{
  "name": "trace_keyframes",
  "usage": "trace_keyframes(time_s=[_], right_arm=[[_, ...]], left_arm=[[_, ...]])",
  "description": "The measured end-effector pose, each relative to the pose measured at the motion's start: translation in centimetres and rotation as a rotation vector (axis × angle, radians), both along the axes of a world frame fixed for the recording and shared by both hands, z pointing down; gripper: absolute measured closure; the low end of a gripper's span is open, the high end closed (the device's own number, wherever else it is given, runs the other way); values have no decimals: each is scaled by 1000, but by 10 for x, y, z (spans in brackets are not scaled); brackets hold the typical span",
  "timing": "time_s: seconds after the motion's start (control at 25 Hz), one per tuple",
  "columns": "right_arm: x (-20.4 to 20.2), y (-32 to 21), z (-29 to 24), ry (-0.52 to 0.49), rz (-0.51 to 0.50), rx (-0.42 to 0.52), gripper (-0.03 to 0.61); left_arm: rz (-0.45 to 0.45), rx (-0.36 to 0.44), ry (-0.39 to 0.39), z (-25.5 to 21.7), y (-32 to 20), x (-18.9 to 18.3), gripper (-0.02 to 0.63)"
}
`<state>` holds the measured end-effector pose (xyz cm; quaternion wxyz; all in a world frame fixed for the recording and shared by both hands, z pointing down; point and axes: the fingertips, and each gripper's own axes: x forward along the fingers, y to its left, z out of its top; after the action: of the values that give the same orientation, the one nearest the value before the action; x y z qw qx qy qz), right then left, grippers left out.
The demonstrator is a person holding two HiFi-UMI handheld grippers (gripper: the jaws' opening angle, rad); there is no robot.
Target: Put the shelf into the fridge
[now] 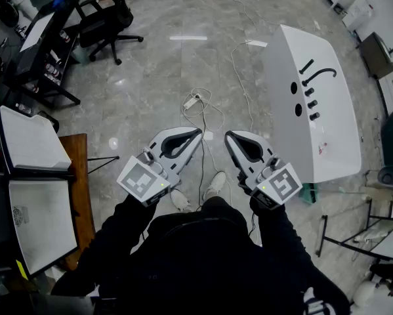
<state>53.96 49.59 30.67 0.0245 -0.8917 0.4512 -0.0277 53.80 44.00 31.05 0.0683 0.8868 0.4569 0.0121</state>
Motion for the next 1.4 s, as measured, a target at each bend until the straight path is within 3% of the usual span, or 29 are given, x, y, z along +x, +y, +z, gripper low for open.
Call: trace_keyframes(time_s=[0.44, 0.64, 0.8, 1.08, 1.4], right_arm=[[-6, 3, 19, 8, -43, -3, 572], [26, 46, 6, -2, -103, 24, 572], [50, 61, -2, 9, -197, 22, 572], [62, 21, 1, 12, -431, 23, 572], [38, -57, 4, 4, -705, 16, 572]], left_arm=[[-38, 20, 13, 13, 0, -7, 607], [-87, 5, 24, -3, 39, 15, 607], [-168, 18, 11, -12, 59, 37, 607], [-369, 23, 33, -6, 33, 42, 607], [-618, 21, 20, -4, -33, 10, 607]])
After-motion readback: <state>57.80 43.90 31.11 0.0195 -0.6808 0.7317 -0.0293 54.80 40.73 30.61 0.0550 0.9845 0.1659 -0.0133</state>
